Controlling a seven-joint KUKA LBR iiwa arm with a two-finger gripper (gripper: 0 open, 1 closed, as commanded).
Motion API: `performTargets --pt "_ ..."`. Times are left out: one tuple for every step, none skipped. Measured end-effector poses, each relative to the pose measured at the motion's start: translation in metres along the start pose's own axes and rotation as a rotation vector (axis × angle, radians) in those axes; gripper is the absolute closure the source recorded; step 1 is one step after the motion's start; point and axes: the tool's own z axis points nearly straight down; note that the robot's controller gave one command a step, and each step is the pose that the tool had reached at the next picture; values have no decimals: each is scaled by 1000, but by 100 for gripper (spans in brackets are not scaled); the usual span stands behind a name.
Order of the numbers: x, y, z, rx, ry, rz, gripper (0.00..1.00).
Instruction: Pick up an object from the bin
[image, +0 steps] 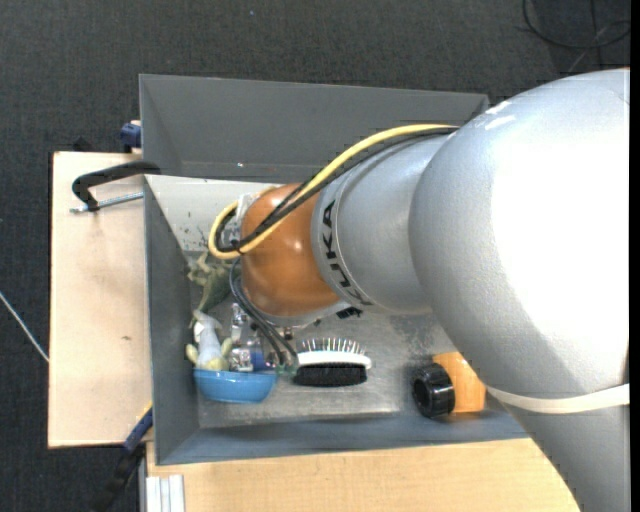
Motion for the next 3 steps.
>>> performTargets --pt "-3 4 -117 1 2 -8 100" --pt "-1 -1 3 2 9 -137 100" --pt "7 -8 -256 2 1 -159 100"
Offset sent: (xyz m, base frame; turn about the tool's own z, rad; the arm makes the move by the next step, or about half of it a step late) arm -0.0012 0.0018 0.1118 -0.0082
